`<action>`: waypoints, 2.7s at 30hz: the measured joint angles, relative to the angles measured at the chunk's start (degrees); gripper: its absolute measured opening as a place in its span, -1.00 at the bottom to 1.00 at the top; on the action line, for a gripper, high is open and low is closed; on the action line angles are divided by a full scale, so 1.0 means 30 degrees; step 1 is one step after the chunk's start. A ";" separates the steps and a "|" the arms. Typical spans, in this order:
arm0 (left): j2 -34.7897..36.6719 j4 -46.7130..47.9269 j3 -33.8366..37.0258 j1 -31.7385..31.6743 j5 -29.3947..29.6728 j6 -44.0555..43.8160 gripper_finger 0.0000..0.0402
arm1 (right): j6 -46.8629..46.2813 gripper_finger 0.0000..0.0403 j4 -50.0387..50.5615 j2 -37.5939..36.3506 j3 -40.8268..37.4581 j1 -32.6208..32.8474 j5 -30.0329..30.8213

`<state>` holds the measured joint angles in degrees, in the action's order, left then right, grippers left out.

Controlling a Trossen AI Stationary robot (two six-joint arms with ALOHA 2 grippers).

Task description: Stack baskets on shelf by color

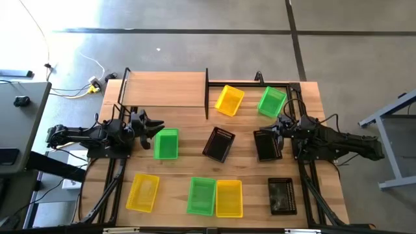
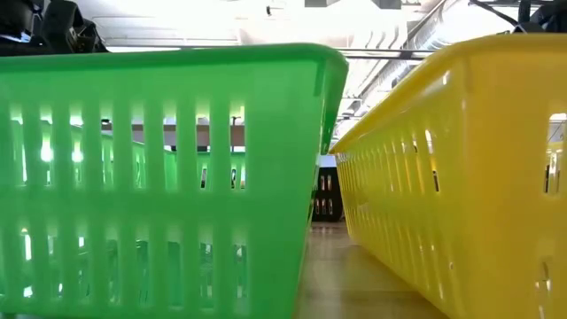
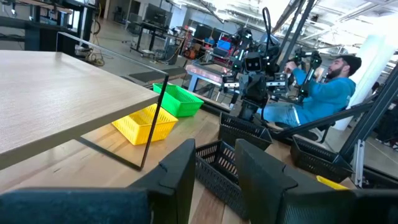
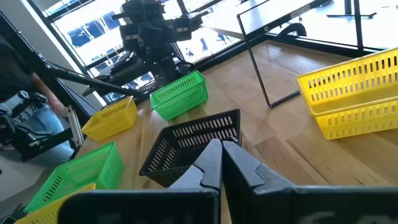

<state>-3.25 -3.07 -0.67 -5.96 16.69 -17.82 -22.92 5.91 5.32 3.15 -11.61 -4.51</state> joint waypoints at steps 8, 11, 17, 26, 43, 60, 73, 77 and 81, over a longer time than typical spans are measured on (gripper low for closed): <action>0.0000 0.0000 0.0000 -0.0004 0.0000 0.0000 -0.48 | 0.0000 -1.00 0.0000 0.0000 -0.0005 0.0001 -0.0007; -0.0006 -0.0006 0.0000 0.0002 0.0000 0.0000 -0.48 | 0.0000 -1.00 0.0006 0.0000 -0.0003 0.0000 -0.0003; -0.0006 -0.0005 0.0000 -0.0006 0.0000 0.0000 -0.48 | 0.0000 -1.00 0.0002 0.0005 0.0000 -0.0003 -0.0005; 0.0002 0.0000 0.0000 0.0002 0.0000 0.0000 -0.48 | 0.0000 -1.00 0.0000 0.0000 0.0001 0.0005 -0.0005; -0.0005 -0.0007 0.0000 0.0002 0.0000 0.0000 -0.48 | 0.0000 -1.00 0.0007 0.0001 0.0003 0.0004 -0.0001; -0.0002 -0.0022 0.0000 0.0001 0.0000 -0.0503 -0.48 | 0.0000 -1.00 0.0000 0.0000 0.0003 -0.0002 -0.0001; -0.0006 -0.0510 0.0000 0.0002 0.2652 -0.5472 -0.17 | -0.0005 -1.00 0.0000 0.0000 0.0001 0.0005 -0.0007; -0.0006 -0.2712 0.0000 -0.0006 0.2565 -0.5565 -0.17 | 0.0000 -1.00 0.0002 0.0002 -0.0005 0.0005 -0.0007; -0.0006 -0.5115 -0.0258 0.0002 0.2256 -0.4182 -0.19 | 0.0000 -1.00 0.0007 0.0000 0.0002 -0.0002 -0.0007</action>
<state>-3.27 -18.42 -1.44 -5.96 23.45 -30.37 -22.92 5.93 5.32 3.16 -11.62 -4.54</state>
